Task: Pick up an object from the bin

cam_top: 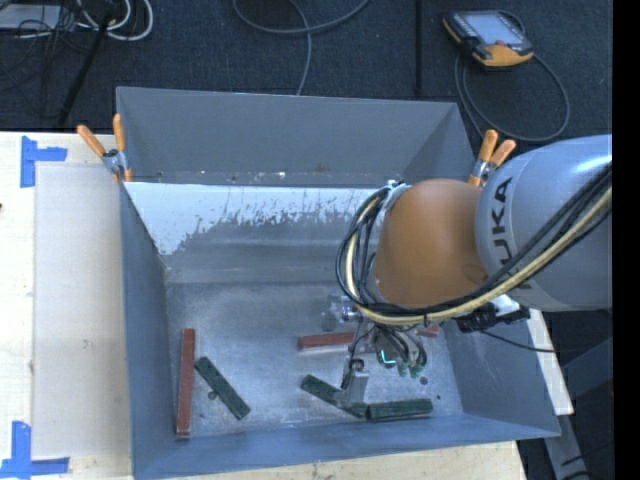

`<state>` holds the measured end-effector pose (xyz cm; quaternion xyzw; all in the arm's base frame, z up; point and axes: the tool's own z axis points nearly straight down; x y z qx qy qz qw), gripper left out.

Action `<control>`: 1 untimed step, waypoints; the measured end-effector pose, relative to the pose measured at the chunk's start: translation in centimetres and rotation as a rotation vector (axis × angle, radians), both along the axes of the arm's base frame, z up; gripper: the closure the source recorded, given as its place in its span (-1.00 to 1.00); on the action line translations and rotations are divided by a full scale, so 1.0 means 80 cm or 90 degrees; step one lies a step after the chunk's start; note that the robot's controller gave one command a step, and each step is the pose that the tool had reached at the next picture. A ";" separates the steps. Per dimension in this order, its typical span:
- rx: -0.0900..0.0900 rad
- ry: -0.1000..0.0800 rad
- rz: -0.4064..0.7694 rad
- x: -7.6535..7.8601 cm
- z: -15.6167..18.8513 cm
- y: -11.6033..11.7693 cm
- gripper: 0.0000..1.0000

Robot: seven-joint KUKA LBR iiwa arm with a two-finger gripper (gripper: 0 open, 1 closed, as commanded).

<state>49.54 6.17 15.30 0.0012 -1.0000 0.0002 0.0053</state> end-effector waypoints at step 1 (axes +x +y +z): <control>0.000 -0.005 -0.001 0.002 0.005 0.000 -1.00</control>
Offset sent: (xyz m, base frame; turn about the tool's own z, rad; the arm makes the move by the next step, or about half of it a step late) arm 0.0681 -0.0389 -0.0693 -0.1230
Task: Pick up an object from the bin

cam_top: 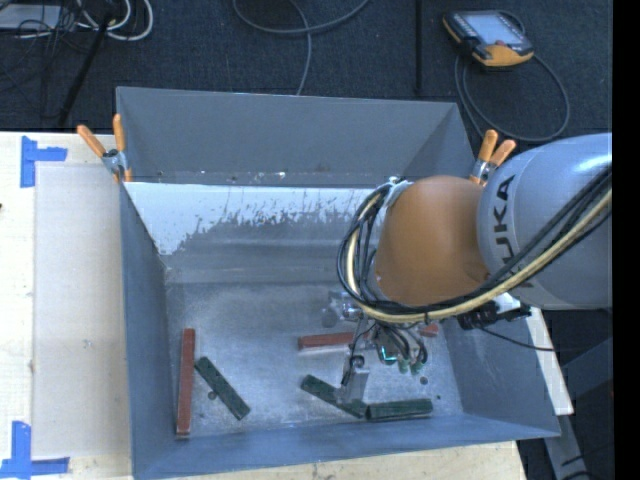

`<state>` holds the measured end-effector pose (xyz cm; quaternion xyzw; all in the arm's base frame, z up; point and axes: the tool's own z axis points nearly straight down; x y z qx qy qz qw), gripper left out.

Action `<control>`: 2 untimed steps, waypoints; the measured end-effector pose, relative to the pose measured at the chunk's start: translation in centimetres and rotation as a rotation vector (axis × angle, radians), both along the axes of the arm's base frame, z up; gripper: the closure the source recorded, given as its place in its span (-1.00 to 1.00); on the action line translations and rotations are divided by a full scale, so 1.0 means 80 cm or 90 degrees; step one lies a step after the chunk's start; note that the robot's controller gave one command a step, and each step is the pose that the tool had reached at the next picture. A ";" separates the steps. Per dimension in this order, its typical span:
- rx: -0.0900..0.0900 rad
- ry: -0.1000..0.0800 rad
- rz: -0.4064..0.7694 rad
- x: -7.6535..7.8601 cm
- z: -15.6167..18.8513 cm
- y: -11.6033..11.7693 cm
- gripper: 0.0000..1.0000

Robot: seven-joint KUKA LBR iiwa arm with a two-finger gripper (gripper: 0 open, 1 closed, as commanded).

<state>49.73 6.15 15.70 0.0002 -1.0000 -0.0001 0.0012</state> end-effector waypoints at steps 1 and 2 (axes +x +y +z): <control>0.001 -0.006 0.049 0.051 -0.050 -0.026 -1.00; 0.001 0.000 0.147 0.064 -0.109 -0.015 1.00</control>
Offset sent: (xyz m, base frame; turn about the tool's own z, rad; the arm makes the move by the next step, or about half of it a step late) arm 0.0518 -0.0127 -0.0870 -0.2343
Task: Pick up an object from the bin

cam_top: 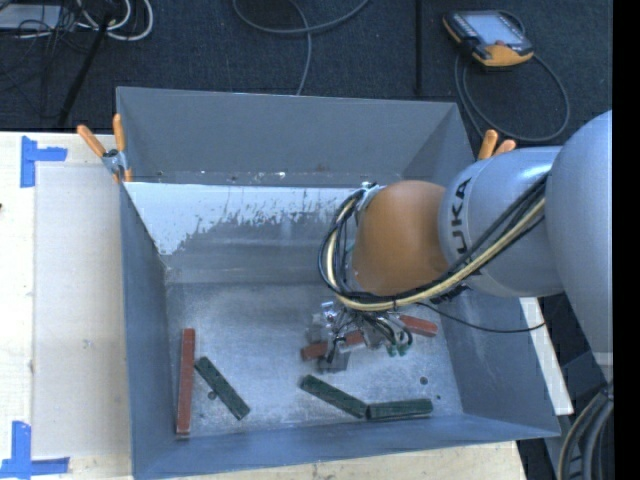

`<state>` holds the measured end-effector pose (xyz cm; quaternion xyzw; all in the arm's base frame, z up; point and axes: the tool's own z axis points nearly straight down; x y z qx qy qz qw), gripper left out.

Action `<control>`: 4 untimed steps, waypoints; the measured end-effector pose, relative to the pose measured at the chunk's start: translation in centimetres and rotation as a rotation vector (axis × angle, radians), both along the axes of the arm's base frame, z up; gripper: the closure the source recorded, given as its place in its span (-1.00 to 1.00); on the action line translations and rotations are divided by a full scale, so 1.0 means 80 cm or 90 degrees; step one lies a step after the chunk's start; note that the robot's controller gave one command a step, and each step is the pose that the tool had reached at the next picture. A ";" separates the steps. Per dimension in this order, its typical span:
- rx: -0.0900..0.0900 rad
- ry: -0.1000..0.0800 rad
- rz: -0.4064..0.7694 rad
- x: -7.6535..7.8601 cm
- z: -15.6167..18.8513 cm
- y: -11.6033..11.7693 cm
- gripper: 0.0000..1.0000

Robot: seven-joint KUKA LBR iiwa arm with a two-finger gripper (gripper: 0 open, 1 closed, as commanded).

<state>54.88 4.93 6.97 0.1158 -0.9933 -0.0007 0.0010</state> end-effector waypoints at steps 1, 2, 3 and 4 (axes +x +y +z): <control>0.000 0.000 0.000 0.000 0.000 0.000 1.00; 0.000 -0.002 0.190 0.003 0.081 -0.066 1.00; 0.001 -0.002 0.189 0.003 0.081 -0.066 -1.00; 0.001 -0.002 0.189 0.003 0.081 -0.066 -1.00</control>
Offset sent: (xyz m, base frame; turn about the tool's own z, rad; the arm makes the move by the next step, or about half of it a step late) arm 0.0025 -0.0524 0.0653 -0.3028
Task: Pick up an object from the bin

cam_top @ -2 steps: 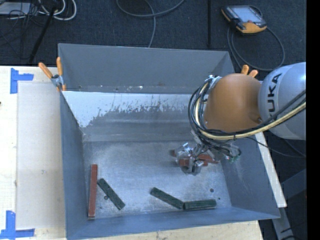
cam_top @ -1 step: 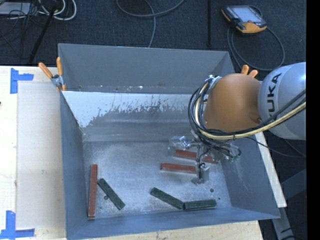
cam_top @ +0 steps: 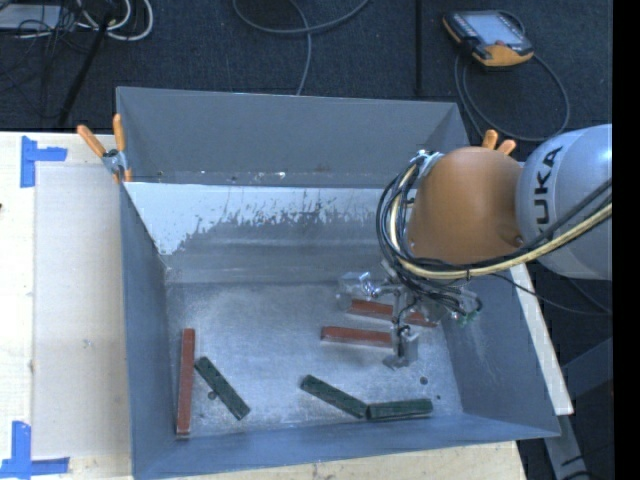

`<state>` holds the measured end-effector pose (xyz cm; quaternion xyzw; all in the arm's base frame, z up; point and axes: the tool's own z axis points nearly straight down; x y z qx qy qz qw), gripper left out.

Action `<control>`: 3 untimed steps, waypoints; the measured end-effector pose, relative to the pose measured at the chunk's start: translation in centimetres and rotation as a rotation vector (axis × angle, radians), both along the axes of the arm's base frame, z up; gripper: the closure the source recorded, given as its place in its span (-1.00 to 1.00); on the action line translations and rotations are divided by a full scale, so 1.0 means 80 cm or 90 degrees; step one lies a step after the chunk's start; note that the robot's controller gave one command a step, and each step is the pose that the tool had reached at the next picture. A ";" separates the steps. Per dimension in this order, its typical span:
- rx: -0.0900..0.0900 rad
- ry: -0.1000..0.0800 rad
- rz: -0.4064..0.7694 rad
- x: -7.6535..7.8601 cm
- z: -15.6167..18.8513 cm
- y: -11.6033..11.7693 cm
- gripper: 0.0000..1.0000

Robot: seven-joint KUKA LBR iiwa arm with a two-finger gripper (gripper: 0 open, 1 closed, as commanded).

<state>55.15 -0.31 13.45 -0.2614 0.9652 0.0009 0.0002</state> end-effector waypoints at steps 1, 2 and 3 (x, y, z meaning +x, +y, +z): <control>0.000 -0.001 0.002 0.002 -0.001 0.000 -1.00; 0.000 -0.004 0.033 0.009 -0.060 0.000 -1.00; 0.000 -0.001 0.037 0.065 -0.080 -0.004 1.00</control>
Offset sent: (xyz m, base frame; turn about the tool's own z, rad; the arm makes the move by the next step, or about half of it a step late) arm -0.0018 -0.0033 -0.0645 -0.0593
